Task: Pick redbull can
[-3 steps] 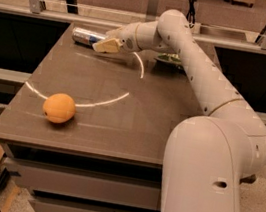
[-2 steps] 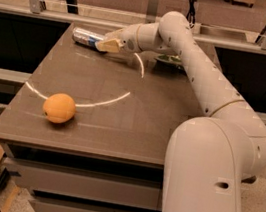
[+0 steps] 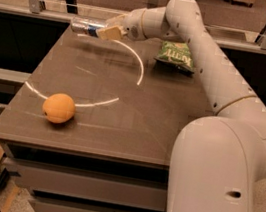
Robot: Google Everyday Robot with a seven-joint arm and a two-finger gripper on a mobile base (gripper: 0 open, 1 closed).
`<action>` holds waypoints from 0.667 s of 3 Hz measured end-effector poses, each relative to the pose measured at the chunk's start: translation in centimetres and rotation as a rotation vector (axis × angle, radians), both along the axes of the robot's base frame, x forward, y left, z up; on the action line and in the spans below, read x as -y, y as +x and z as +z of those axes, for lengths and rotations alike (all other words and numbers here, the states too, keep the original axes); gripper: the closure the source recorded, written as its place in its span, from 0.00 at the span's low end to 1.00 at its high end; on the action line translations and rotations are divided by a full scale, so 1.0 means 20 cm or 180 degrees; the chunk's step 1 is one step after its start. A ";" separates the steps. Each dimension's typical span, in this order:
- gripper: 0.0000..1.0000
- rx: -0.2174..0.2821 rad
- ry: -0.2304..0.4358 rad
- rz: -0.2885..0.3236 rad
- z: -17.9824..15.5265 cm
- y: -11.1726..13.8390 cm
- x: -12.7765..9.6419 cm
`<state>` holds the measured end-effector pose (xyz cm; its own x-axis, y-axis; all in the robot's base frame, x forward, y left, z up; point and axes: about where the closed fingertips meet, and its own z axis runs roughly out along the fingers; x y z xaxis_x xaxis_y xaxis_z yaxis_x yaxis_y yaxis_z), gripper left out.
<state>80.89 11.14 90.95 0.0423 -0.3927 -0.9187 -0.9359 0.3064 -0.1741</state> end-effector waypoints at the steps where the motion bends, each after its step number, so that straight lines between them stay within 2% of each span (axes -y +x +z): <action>1: 1.00 0.0279 -0.0035 0.0060 0.33 -0.08 0.10; 2: 1.00 0.0308 -0.0033 0.0075 0.37 -0.09 0.10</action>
Offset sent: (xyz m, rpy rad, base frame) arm -0.0143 -0.0166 0.0570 -0.0096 -0.0756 0.0162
